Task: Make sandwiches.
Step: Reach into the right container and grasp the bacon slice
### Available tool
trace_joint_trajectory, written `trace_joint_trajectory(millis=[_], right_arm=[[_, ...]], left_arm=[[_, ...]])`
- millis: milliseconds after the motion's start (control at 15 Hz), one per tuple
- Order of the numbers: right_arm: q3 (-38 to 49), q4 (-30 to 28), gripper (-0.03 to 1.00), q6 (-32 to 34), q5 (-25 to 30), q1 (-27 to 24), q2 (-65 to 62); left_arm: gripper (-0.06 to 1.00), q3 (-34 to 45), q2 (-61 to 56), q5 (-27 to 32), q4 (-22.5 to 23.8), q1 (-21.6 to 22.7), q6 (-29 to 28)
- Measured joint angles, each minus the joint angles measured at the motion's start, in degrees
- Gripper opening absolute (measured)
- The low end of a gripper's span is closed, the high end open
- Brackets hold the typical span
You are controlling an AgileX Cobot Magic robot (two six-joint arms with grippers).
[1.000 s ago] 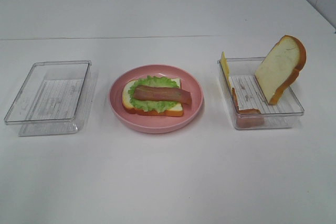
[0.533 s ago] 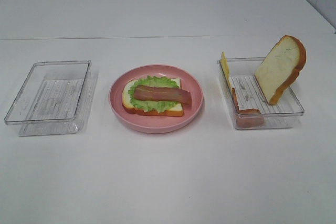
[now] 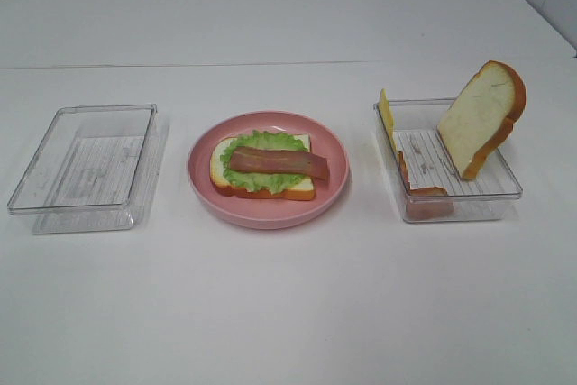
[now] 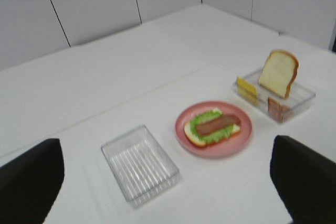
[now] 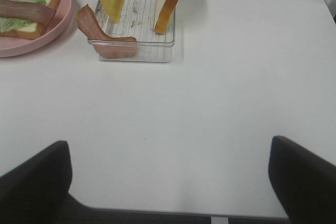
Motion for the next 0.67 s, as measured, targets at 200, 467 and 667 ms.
trace_joint_trajectory(millis=[200, 467, 667], right_arm=[[0.0, 0.0, 0.98, 0.0, 0.0, 0.0, 0.0], [0.0, 0.0, 0.98, 0.0, 0.0, 0.0, 0.0], [0.0, 0.0, 0.98, 0.0, 0.0, 0.0, 0.0]], left_arm=[[0.99, 16.21, -7.91, -1.83, -0.86, 0.0, 1.2], [0.99, 30.83, -16.16, -6.59, -2.12, 0.0, 1.2], [0.99, 34.38, -17.25, -6.47, -1.83, 0.0, 1.2]])
